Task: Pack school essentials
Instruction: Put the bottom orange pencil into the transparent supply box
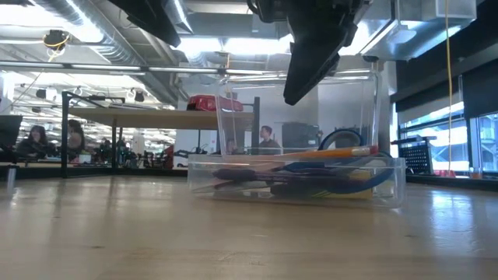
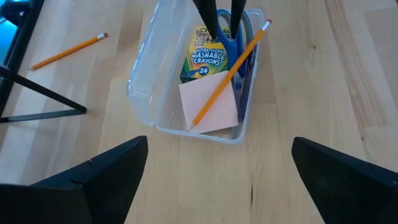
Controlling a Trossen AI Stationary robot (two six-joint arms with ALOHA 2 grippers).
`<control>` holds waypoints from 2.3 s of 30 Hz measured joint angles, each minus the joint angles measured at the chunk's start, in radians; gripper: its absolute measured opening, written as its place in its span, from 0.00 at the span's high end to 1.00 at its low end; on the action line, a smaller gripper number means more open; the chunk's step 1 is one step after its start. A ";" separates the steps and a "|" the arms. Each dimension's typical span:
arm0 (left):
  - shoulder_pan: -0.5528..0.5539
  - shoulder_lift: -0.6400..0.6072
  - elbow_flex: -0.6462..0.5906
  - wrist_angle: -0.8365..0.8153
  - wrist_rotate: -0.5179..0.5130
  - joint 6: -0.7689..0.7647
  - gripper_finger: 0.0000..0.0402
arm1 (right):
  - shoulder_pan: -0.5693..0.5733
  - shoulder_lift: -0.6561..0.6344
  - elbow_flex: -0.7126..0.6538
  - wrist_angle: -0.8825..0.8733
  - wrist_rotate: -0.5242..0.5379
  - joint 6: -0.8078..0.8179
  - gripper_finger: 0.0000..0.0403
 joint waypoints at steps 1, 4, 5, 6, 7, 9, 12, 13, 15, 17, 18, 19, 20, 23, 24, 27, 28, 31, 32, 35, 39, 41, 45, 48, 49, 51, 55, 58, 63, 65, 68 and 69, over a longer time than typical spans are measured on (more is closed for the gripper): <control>0.000 0.000 0.000 0.000 0.000 0.000 0.02 | 0.000 0.000 0.000 0.000 0.000 0.000 0.76; 0.000 0.000 0.000 0.000 0.000 0.000 0.02 | -0.001 0.000 0.000 0.000 -0.023 -0.006 0.76; 0.000 0.000 0.000 0.000 0.000 0.000 0.02 | -0.001 -0.001 0.000 -0.001 -0.034 -0.010 0.76; 0.000 0.000 0.000 0.000 0.000 0.000 0.02 | 0.000 -0.003 0.000 -0.001 -0.034 -0.010 0.76; 0.000 0.000 0.000 0.000 0.000 0.000 0.02 | 0.000 -0.005 0.002 -0.006 -0.035 0.001 0.76; 0.000 0.000 0.000 0.000 0.000 0.000 0.02 | 0.000 -0.009 0.013 -0.009 -0.065 0.008 0.76; 0.000 0.000 0.000 0.000 0.000 0.001 0.02 | -0.001 -0.015 0.029 -0.003 -0.154 0.000 0.76; 0.000 0.000 0.000 -0.001 0.000 0.001 0.02 | 0.003 -0.015 0.031 0.008 -0.195 0.000 0.76; 0.000 0.000 0.000 0.000 0.000 0.001 0.02 | 0.015 -0.016 0.030 0.013 -0.286 0.003 0.76; 0.000 0.000 0.000 -0.001 0.000 0.001 0.02 | 0.033 -0.014 0.017 0.019 -0.334 -0.012 0.76; 0.000 0.000 0.000 -0.001 0.000 0.001 0.02 | 0.044 -0.013 0.004 0.020 -0.340 -0.033 0.76; 0.000 0.000 0.000 -0.001 0.000 0.001 0.02 | 0.054 -0.012 -0.013 0.024 -0.343 -0.054 0.76; -0.001 0.000 0.000 0.000 0.000 0.001 0.02 | 0.062 -0.012 -0.031 0.037 -0.346 -0.073 0.76; -0.003 0.000 0.000 -0.001 0.000 0.002 0.02 | 0.074 -0.010 -0.079 0.096 -0.361 -0.114 0.76; -0.003 0.000 0.000 -0.001 0.000 0.002 0.02 | 0.074 -0.010 -0.092 0.119 -0.368 -0.124 0.76; -0.003 0.000 0.000 -0.001 0.000 0.002 0.02 | 0.074 -0.010 -0.128 0.168 -0.374 -0.127 0.76; -0.003 0.000 0.000 -0.001 0.000 0.002 0.02 | 0.074 -0.010 -0.133 0.169 -0.367 -0.126 0.76; -0.003 0.000 0.000 -0.001 0.000 0.002 0.02 | 0.074 -0.010 -0.140 0.170 -0.329 -0.104 0.76; -0.003 0.000 0.000 -0.001 0.000 0.002 0.02 | 0.074 -0.010 -0.140 0.158 -0.324 -0.099 0.76; -0.003 0.000 0.000 -0.001 0.000 0.002 0.02 | 0.074 -0.010 -0.119 0.154 -0.322 -0.096 0.76; -0.003 0.000 0.000 -0.001 0.000 0.002 0.02 | 0.076 -0.011 -0.069 0.141 -0.323 -0.101 0.76; -0.003 0.000 0.000 -0.001 0.000 0.002 0.02 | 0.076 -0.011 -0.033 0.116 -0.323 -0.101 0.76; -0.003 0.000 0.000 -0.002 0.000 0.002 0.02 | 0.087 -0.011 0.054 0.021 -0.306 -0.105 0.76; -0.003 0.000 0.000 -0.002 0.000 0.002 0.02 | 0.115 -0.012 0.103 -0.029 -0.263 -0.105 0.76; -0.003 0.000 0.000 -0.003 0.000 0.002 0.02 | 0.128 -0.013 0.108 -0.033 -0.262 -0.106 0.76; -0.003 0.000 0.000 -0.002 0.000 0.002 0.02 | 0.157 -0.014 0.108 -0.038 -0.262 -0.105 0.76; -0.003 0.000 0.000 -0.003 0.000 0.003 0.02 | 0.213 -0.014 0.108 -0.076 -0.160 -0.086 0.76; -0.003 0.000 0.000 -0.003 0.000 0.003 0.02 | 0.231 -0.014 0.106 -0.096 -0.081 -0.040 0.76; -0.005 0.000 0.000 -0.003 0.000 0.003 0.02 | 0.243 -0.013 0.030 -0.013 -0.075 0.087 0.76; -0.008 0.000 0.000 -0.003 0.000 0.006 0.02 | 0.252 -0.012 -0.008 0.031 -0.077 0.127 0.76; -0.018 0.000 0.000 -0.003 0.000 0.027 0.02 | 0.268 -0.012 -0.064 0.083 -0.053 0.151 0.76; -0.022 0.000 0.000 -0.003 0.000 0.029 0.02 | 0.273 -0.011 -0.076 0.091 -0.028 0.160 0.76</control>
